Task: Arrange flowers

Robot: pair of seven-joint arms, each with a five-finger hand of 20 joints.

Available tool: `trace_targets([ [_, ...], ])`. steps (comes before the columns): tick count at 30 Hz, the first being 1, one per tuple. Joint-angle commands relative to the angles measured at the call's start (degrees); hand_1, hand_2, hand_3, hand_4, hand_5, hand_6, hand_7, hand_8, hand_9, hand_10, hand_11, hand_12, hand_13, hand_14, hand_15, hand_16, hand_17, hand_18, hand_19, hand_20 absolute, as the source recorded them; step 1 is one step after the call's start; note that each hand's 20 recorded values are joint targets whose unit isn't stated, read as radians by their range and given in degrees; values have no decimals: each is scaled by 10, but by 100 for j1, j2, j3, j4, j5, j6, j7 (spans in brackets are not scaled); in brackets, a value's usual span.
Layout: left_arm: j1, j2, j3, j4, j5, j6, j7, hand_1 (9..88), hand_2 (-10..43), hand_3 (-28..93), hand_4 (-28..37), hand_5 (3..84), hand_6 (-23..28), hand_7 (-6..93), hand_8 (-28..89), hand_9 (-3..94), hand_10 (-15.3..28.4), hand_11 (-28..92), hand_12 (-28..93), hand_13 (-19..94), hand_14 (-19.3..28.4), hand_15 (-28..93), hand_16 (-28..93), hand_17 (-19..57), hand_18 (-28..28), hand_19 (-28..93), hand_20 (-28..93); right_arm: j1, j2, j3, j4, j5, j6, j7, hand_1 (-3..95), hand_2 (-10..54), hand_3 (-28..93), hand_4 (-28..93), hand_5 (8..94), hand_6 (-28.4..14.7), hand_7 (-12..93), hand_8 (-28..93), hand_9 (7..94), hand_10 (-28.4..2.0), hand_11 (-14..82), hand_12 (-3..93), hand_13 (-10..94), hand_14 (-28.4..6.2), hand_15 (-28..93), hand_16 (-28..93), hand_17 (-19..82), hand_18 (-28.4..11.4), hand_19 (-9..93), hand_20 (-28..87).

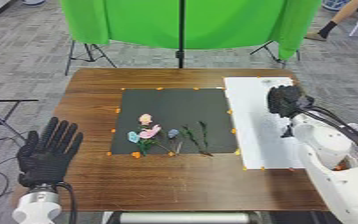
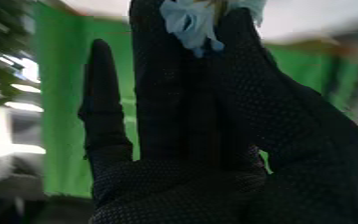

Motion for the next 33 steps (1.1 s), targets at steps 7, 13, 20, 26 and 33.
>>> trace_targets([
  [7, 155, -71, 10, -4, 31, 48, -62, 276, 109, 781, -283, 447, 86, 92, -95, 394, 147, 182, 91, 309, 162, 315, -67, -76, 143, 361, 121, 817, -691, -1205, -538, -138, 26, -1004, 594, -95, 710, -283, 771, 24, 375, -40, 824, -83, 65, 357, 698, -29, 286, 390, 246, -175, 571, 235],
  [13, 102, -50, -3, 18, 45, 65, -104, 275, 109, 781, -283, 447, 87, 92, -95, 394, 147, 182, 91, 308, 161, 314, -67, -76, 143, 361, 121, 810, -1097, -1432, -233, -228, -454, -1144, 592, -95, 711, -283, 775, 24, 372, -40, 821, -82, 63, 353, 694, -30, 283, 392, 245, -174, 568, 236],
  [20, 36, -37, 21, 49, 42, 42, -157, 275, 110, 780, -283, 447, 86, 92, -95, 396, 148, 182, 91, 309, 161, 317, -68, -75, 142, 361, 120, 660, -1374, -1702, 7, -717, -737, -1395, 591, -95, 712, -283, 780, 28, 370, -43, 817, -82, 61, 350, 688, -31, 282, 394, 244, -175, 570, 240],
  [26, -69, -12, 54, 68, 65, 82, -384, 277, 115, 775, -283, 449, 87, 93, -95, 397, 150, 182, 91, 309, 161, 318, -70, -75, 142, 361, 120, 536, -1459, -1698, 42, -766, -534, -1139, 592, -95, 710, -283, 779, 28, 370, -43, 814, -83, 59, 346, 680, -30, 280, 395, 242, -176, 570, 242],
  [33, -54, 4, -26, 73, 48, 136, -380, 276, 117, 775, -283, 450, 89, 91, -95, 398, 151, 183, 91, 309, 162, 323, -71, -76, 142, 363, 121, 481, -1475, -1679, 34, -661, -312, -933, 587, -95, 712, -283, 762, 33, 304, -53, 780, -82, 69, 300, 675, -33, 290, 393, 237, -179, 588, 253],
])
